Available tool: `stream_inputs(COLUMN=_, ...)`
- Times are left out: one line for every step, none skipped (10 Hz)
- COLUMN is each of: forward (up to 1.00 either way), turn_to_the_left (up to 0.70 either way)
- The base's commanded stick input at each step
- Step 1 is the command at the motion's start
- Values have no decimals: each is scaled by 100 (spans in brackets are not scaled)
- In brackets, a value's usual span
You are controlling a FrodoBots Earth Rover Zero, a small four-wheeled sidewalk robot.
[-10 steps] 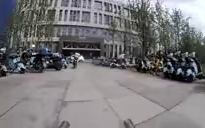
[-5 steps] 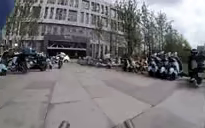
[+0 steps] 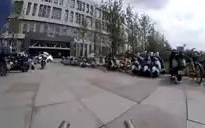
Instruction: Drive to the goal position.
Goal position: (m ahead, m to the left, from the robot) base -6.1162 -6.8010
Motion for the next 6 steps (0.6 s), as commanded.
stream_inputs(forward=0, turn_to_the_left=-100)
stream_inputs(forward=0, turn_to_the_left=-100)
stream_inputs(forward=0, turn_to_the_left=-100)
stream_inputs(forward=0, turn_to_the_left=-100)
stream_inputs(forward=0, turn_to_the_left=-100)
stream_inputs(forward=0, turn_to_the_left=-100)
